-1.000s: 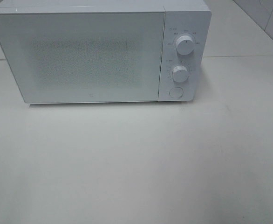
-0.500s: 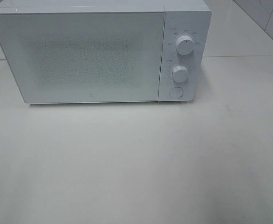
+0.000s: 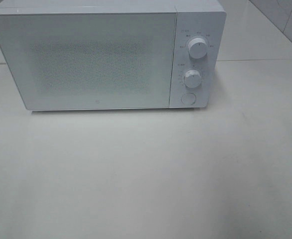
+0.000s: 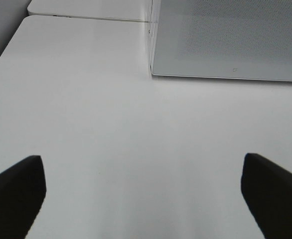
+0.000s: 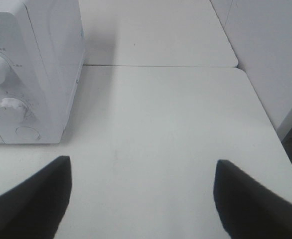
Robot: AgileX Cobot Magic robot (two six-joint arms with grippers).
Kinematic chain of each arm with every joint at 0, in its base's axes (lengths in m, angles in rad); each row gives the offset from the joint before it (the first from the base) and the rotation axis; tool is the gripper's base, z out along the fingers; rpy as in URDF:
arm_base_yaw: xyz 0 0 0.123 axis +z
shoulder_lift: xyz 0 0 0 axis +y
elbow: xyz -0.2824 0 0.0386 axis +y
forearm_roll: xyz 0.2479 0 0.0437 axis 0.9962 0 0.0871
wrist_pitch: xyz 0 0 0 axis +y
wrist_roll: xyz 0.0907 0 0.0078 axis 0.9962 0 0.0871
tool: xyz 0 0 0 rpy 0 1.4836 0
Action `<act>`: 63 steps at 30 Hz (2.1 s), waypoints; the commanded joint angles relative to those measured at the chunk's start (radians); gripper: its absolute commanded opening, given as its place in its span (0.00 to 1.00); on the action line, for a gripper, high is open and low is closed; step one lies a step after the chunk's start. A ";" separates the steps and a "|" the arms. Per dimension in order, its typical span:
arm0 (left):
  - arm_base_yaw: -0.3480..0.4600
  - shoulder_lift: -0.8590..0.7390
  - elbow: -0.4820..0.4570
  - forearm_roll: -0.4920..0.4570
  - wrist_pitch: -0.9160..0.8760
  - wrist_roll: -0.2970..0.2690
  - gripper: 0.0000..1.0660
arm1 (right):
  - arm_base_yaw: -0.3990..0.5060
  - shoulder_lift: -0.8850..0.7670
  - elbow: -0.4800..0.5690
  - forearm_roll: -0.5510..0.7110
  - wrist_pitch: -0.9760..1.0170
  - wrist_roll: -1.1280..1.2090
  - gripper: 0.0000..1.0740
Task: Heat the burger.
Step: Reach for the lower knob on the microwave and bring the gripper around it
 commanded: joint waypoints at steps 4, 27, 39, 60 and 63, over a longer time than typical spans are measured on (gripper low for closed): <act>0.002 -0.019 0.004 -0.010 -0.013 -0.006 0.94 | -0.004 0.085 0.048 0.000 -0.115 0.021 0.69; 0.002 -0.019 0.004 -0.010 -0.013 -0.006 0.94 | -0.004 0.101 0.313 0.029 -0.773 0.018 0.69; 0.002 -0.019 0.004 -0.010 -0.013 -0.006 0.94 | -0.002 0.336 0.313 0.034 -0.906 0.016 0.69; 0.002 -0.019 0.004 -0.010 -0.013 -0.006 0.94 | 0.432 0.654 0.312 0.586 -1.282 -0.441 0.69; 0.002 -0.019 0.004 -0.010 -0.013 -0.006 0.94 | 0.502 0.685 0.312 0.661 -1.339 -0.460 0.69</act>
